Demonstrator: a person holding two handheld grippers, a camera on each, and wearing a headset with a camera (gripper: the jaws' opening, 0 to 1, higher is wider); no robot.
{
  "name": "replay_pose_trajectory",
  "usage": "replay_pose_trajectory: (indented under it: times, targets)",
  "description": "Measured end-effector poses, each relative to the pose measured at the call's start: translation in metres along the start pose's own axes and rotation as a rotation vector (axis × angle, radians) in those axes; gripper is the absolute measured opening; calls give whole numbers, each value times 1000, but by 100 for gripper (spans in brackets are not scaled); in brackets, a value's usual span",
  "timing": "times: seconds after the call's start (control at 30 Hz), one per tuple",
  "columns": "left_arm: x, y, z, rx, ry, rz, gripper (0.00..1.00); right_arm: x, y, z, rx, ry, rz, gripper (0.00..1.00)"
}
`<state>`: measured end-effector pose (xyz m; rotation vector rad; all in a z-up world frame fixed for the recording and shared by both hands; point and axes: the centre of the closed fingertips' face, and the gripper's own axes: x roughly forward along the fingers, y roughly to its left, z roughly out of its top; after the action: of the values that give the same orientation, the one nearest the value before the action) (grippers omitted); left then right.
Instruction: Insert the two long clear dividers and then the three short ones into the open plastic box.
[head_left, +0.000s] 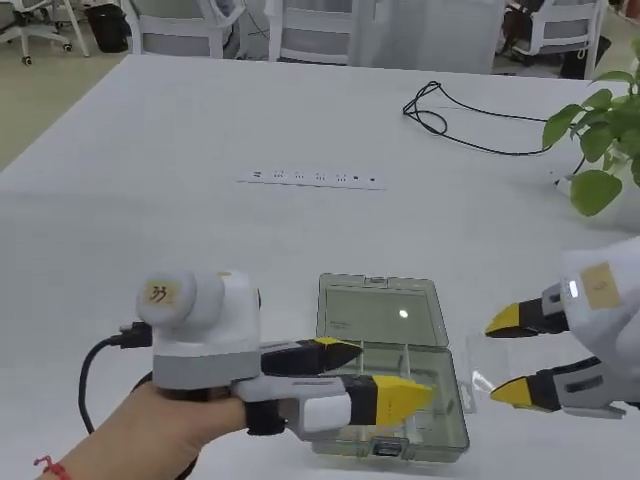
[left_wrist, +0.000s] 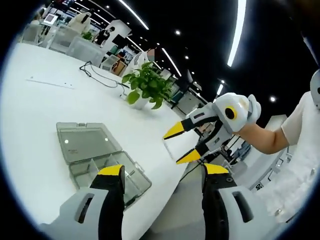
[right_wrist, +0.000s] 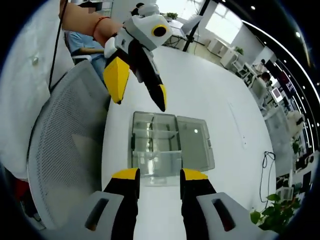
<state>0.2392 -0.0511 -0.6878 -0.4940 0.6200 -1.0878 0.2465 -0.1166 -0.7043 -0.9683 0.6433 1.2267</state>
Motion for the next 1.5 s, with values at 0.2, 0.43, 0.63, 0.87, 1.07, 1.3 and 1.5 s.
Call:
replay_pose_trajectory:
  times: [0.2,0.43,0.63,0.87,1.07,1.3,1.5]
  targets:
    - [9,-7,-3,-92,-6,-16,47,2,8,18,-9,-19,3,33]
    - [16,-14,-8,-140,-1,-39,34,2,15,36,-23,-43,1,33]
    - [19,-19,-9,-172,2,-67,24,2,18,45,-45,-45,-9,33]
    - [21,-21,-8,-193,-1,-84,14,2,21,50,-68,-36,-13,33]
    - [21,-23,-10,-207,8,-94,8,2,22,52,-84,-24,-17,33]
    - [21,-22,-13,-217,9,-93,1,3,24,52,-88,-19,-14,33]
    - [20,-22,-14,-253,0,-96,0,2,25,53,-94,-16,-17,33]
